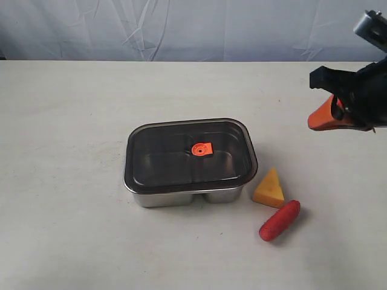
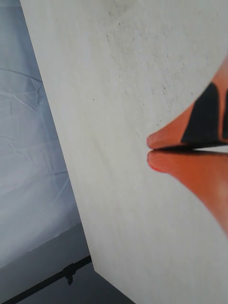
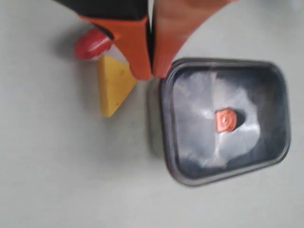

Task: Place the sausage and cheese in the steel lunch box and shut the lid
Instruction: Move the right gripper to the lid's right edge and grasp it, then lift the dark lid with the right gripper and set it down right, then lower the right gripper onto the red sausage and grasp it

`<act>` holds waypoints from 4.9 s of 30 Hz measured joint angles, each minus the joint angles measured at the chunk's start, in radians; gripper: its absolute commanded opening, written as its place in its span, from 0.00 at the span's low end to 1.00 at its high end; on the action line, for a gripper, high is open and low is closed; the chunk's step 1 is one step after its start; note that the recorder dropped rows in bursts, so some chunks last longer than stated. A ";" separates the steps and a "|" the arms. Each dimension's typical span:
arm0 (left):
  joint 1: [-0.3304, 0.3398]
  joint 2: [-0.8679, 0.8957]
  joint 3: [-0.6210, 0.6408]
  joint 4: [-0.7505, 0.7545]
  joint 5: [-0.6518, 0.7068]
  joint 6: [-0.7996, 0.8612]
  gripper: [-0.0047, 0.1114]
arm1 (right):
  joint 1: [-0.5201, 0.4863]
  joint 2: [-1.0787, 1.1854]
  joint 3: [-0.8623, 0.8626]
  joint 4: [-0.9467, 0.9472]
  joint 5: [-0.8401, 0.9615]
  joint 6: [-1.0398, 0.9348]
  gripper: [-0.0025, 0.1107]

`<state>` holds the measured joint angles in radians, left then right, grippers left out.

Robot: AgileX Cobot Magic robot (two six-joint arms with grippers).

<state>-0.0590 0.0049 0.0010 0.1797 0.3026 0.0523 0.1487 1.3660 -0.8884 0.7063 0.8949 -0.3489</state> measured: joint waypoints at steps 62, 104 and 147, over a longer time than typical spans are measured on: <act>-0.001 0.000 0.000 0.000 0.000 0.000 0.04 | 0.021 0.580 0.004 0.595 0.170 -0.587 0.02; -0.001 0.000 0.000 0.000 0.000 0.000 0.04 | 0.022 -0.256 -0.061 -0.119 -0.224 -0.400 0.01; -0.001 0.000 0.000 0.000 0.000 0.000 0.04 | 0.384 -0.504 0.476 -0.886 -0.004 -0.105 0.52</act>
<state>-0.0598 0.0049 0.0010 0.1797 0.3026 0.0523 0.5327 0.8623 -0.4129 -0.1798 0.8908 -0.4541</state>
